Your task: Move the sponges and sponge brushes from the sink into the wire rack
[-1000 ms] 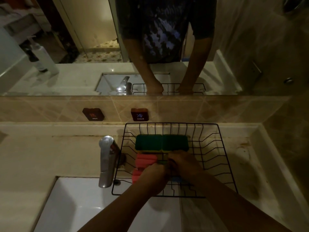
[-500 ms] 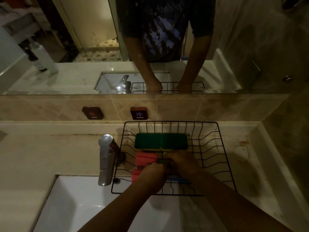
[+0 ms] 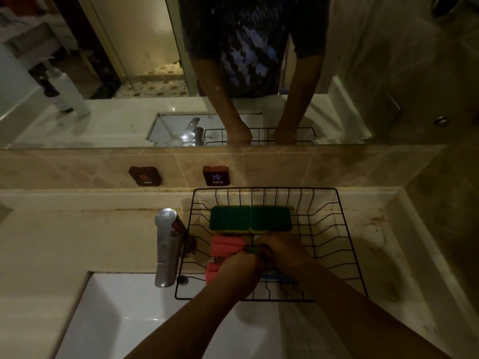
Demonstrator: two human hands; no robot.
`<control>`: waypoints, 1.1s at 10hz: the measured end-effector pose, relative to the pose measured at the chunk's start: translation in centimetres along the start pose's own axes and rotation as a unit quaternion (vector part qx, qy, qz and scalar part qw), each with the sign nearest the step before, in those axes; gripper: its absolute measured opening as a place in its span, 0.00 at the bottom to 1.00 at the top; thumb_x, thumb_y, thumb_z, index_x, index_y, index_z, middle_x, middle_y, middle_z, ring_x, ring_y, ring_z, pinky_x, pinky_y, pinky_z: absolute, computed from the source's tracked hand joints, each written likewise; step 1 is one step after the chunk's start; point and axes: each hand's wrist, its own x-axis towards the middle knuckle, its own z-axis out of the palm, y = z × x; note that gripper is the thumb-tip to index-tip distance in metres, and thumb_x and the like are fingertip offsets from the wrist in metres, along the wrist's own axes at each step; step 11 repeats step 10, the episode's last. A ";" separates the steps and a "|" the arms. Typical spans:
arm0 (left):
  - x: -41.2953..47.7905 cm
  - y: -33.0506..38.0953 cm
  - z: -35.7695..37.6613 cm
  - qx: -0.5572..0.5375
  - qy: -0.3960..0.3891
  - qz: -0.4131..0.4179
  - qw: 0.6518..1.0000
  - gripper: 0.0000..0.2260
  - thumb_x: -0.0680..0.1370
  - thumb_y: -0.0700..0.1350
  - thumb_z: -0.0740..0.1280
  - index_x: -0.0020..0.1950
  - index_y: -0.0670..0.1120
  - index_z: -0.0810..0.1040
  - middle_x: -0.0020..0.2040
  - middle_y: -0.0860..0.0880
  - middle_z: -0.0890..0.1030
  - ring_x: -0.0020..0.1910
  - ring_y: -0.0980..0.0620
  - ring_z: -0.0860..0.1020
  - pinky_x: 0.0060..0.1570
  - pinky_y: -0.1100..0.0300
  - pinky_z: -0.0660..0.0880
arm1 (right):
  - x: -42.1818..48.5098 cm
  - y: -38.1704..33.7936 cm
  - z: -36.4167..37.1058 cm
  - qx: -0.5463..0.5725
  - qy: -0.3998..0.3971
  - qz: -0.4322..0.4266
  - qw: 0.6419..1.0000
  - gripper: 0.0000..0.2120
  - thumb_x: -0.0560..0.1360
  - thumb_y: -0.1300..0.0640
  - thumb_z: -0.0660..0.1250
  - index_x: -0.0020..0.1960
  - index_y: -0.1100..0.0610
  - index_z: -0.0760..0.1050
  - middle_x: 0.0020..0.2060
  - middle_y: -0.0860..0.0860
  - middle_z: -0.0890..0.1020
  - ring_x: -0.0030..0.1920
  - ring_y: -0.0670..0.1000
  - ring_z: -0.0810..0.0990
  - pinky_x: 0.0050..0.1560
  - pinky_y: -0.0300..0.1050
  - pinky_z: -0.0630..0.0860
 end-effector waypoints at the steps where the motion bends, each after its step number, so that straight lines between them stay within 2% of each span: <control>1: 0.1 -0.2 0.6 -0.006 0.025 0.046 0.999 0.10 0.79 0.43 0.64 0.59 0.49 0.75 0.52 0.46 0.81 0.49 0.47 0.79 0.51 0.53 0.78 | -0.2 -0.6 0.1 -0.014 -0.008 0.032 0.999 0.07 0.72 0.51 0.65 0.43 0.53 0.80 0.45 0.57 0.83 0.47 0.59 0.80 0.48 0.56 0.78; 2: -0.2 -0.3 0.2 -0.026 0.037 0.049 0.998 0.08 0.79 0.41 0.63 0.58 0.47 0.75 0.51 0.45 0.81 0.49 0.47 0.79 0.52 0.52 0.79 | -0.2 -0.9 -0.3 -0.029 -0.019 0.036 0.999 0.08 0.74 0.52 0.66 0.36 0.49 0.75 0.42 0.53 0.80 0.46 0.57 0.80 0.46 0.51 0.76; 3: -0.4 -0.5 0.1 -0.043 0.064 0.068 0.995 0.08 0.80 0.40 0.62 0.58 0.45 0.76 0.51 0.46 0.80 0.48 0.48 0.80 0.51 0.55 0.79 | -0.5 -1.2 -1.0 -0.076 -0.003 0.025 0.997 0.07 0.75 0.55 0.65 0.39 0.48 0.76 0.45 0.53 0.80 0.50 0.58 0.79 0.51 0.52 0.77; 4: -0.9 -0.4 -0.6 -0.033 0.050 0.065 0.996 0.06 0.80 0.40 0.62 0.52 0.42 0.78 0.48 0.44 0.82 0.47 0.48 0.81 0.47 0.60 0.77 | -0.5 -0.7 -2.0 -0.098 0.018 0.007 0.995 0.06 0.77 0.55 0.63 0.50 0.53 0.79 0.49 0.54 0.80 0.50 0.55 0.78 0.50 0.49 0.76; 6: -2.2 -0.8 -2.1 -0.034 0.026 0.037 0.998 0.06 0.80 0.41 0.62 0.49 0.44 0.79 0.47 0.45 0.81 0.46 0.48 0.80 0.50 0.55 0.80 | -2.3 -2.2 -3.7 -0.086 0.045 -0.006 0.995 0.04 0.76 0.54 0.65 0.48 0.52 0.78 0.45 0.50 0.81 0.46 0.49 0.77 0.47 0.48 0.77; 7: -3.6 -1.2 -3.1 -0.052 0.057 0.044 0.996 0.07 0.80 0.41 0.61 0.48 0.45 0.79 0.43 0.49 0.78 0.40 0.54 0.76 0.43 0.63 0.76 | -3.4 -3.4 -4.0 -0.084 0.069 -0.015 0.994 0.03 0.76 0.54 0.65 0.47 0.52 0.78 0.43 0.49 0.80 0.44 0.47 0.77 0.43 0.45 0.75; 8: -5.0 -1.6 -4.4 -0.058 0.066 0.058 0.994 0.06 0.80 0.40 0.62 0.51 0.44 0.79 0.46 0.47 0.80 0.43 0.52 0.77 0.43 0.65 0.74 | -4.7 -5.0 -4.3 -0.086 0.086 -0.037 0.992 0.03 0.77 0.54 0.66 0.46 0.53 0.78 0.43 0.49 0.80 0.43 0.47 0.77 0.39 0.42 0.70; 9: -6.6 -2.1 -5.9 -0.088 0.050 0.060 0.993 0.07 0.77 0.40 0.66 0.52 0.44 0.80 0.51 0.44 0.81 0.50 0.46 0.80 0.51 0.53 0.79 | -5.8 -6.8 -4.6 -0.086 0.093 -0.050 0.991 0.04 0.77 0.55 0.65 0.46 0.53 0.78 0.42 0.49 0.79 0.42 0.47 0.75 0.37 0.40 0.69; 10: -8.5 -2.5 -7.7 -0.069 0.066 0.127 0.987 0.06 0.76 0.43 0.69 0.51 0.43 0.81 0.51 0.44 0.83 0.51 0.47 0.81 0.52 0.52 0.79 | -6.6 -9.0 -4.5 -0.088 0.096 -0.047 0.990 0.05 0.77 0.55 0.64 0.45 0.52 0.77 0.41 0.49 0.79 0.41 0.49 0.77 0.40 0.47 0.75; 11: -8.5 -2.5 -7.7 -0.069 0.066 0.127 0.987 0.06 0.76 0.43 0.69 0.51 0.43 0.81 0.51 0.44 0.83 0.51 0.47 0.81 0.52 0.52 0.79 | -6.6 -9.0 -4.5 -0.088 0.096 -0.047 0.990 0.05 0.77 0.55 0.64 0.45 0.52 0.77 0.41 0.49 0.79 0.41 0.49 0.77 0.40 0.47 0.75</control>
